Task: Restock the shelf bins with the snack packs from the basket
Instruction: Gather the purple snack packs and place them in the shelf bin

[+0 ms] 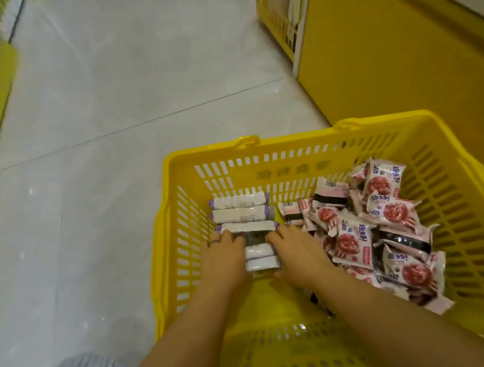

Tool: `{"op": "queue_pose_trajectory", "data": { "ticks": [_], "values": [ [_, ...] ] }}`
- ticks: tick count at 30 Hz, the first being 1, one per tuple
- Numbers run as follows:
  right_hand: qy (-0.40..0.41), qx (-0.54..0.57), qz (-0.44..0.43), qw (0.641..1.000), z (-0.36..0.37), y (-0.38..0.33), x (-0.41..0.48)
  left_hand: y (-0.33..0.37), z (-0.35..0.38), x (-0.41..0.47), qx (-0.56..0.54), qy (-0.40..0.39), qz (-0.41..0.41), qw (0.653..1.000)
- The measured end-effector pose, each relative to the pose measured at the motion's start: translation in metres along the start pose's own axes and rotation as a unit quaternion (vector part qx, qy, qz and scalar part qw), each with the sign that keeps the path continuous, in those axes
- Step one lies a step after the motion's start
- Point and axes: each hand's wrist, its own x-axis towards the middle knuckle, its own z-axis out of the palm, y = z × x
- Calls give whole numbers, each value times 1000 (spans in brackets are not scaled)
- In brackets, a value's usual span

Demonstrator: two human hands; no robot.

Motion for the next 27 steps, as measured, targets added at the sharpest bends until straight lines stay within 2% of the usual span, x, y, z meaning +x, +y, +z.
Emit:
{"op": "queue_pose_trajectory", "data": {
  "ticks": [3, 7, 11, 14, 17, 19, 22, 27],
  "values": [
    [-49, 26, -1, 998, 5, 1, -2, 1, -4, -3, -41, -52, 27, 997],
    [-124, 193, 11, 973, -11, 12, -7, 1, -18, -8, -159, -112, 51, 979],
    [-151, 258, 23, 954, -62, 25, -13, -9, -55, -12, -317, -156, 61, 933],
    [-166, 235, 18, 957, -112, 26, -19, -18, -99, -21, -380, -183, 109, 900],
    [-150, 202, 14, 968, -165, 23, -35, -28, -135, -39, -468, -198, 145, 849],
    [-126, 204, 15, 971, -199, 21, -51, -33, -154, -52, -524, -178, 156, 818],
    [-75, 209, 21, 975, -246, 16, -77, -33, -182, -70, -579, -152, 154, 786],
    [21, 215, 28, 976, -296, 7, -124, -28, -230, -104, -620, -103, 178, 757]
  ]
}}
